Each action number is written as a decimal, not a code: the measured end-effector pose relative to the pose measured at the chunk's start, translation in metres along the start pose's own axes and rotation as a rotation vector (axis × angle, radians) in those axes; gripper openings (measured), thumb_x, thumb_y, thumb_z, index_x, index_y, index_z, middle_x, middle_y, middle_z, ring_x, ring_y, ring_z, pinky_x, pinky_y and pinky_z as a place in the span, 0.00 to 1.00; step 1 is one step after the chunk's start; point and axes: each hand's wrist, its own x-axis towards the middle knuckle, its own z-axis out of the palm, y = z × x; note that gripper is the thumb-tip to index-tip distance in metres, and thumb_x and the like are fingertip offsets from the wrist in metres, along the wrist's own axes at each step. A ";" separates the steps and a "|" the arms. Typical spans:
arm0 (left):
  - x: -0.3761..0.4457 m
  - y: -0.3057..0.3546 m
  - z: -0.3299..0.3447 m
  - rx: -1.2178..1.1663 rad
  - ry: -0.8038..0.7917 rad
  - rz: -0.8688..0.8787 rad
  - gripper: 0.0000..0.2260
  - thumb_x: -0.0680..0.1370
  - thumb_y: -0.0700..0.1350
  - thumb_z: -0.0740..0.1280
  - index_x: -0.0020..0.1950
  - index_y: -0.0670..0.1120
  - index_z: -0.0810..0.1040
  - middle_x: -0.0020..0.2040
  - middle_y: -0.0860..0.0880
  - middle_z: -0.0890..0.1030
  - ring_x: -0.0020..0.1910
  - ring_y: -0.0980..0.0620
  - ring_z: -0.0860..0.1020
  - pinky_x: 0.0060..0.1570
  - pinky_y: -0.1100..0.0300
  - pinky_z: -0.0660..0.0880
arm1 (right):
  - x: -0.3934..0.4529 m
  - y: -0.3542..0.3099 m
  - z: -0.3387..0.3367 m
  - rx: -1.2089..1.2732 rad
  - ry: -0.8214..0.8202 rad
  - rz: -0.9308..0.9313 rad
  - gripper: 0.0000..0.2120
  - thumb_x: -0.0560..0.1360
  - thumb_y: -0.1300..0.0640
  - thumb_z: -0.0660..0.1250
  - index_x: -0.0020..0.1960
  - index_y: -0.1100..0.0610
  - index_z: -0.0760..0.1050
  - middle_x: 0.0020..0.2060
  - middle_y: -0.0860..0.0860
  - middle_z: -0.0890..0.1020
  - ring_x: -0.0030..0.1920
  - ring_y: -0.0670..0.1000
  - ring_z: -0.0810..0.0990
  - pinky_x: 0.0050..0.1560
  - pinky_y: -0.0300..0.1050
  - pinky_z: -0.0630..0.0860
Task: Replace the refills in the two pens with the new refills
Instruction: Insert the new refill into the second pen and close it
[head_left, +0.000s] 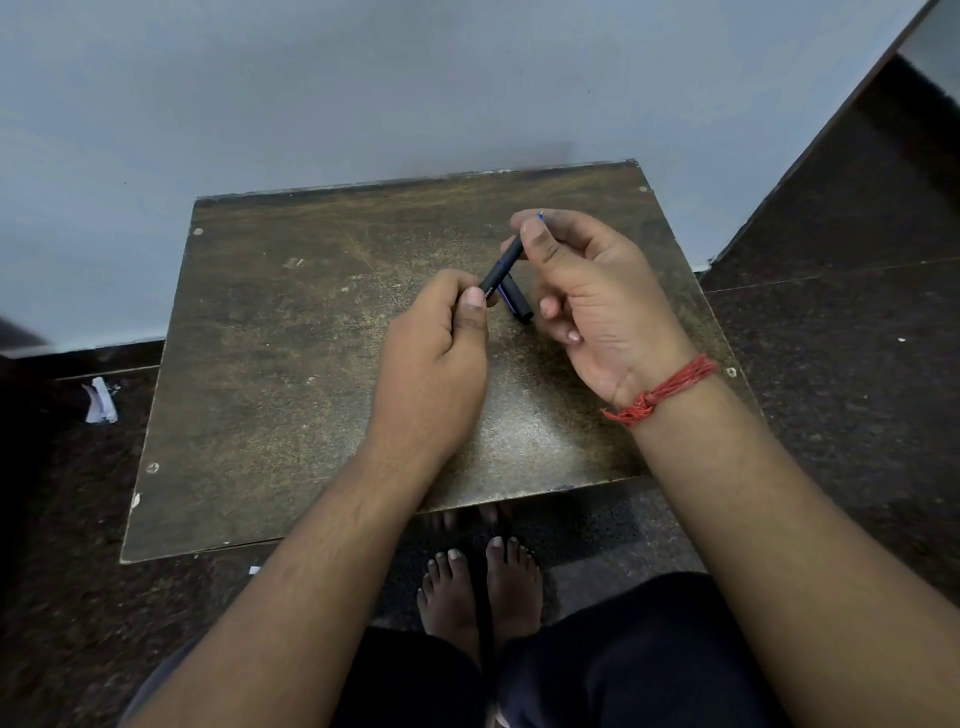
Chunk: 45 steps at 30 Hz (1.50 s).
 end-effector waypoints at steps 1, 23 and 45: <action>0.000 0.000 0.000 0.002 -0.001 0.000 0.10 0.83 0.48 0.57 0.49 0.46 0.76 0.32 0.51 0.73 0.30 0.55 0.69 0.32 0.52 0.69 | 0.000 0.000 0.000 -0.001 -0.019 0.000 0.12 0.80 0.59 0.67 0.61 0.63 0.76 0.47 0.53 0.84 0.24 0.43 0.67 0.20 0.35 0.55; 0.000 0.001 0.001 0.031 0.012 0.021 0.07 0.82 0.47 0.58 0.48 0.49 0.74 0.33 0.50 0.75 0.31 0.55 0.71 0.34 0.51 0.70 | 0.001 0.001 0.000 0.036 -0.063 0.001 0.08 0.81 0.59 0.64 0.57 0.61 0.77 0.49 0.56 0.85 0.23 0.42 0.66 0.20 0.35 0.55; 0.000 0.003 0.000 0.076 0.018 0.026 0.04 0.82 0.42 0.62 0.48 0.45 0.76 0.35 0.49 0.79 0.31 0.58 0.73 0.32 0.66 0.67 | -0.003 0.001 0.015 -0.036 0.079 -0.042 0.04 0.81 0.61 0.65 0.48 0.60 0.76 0.38 0.53 0.83 0.20 0.43 0.65 0.19 0.33 0.59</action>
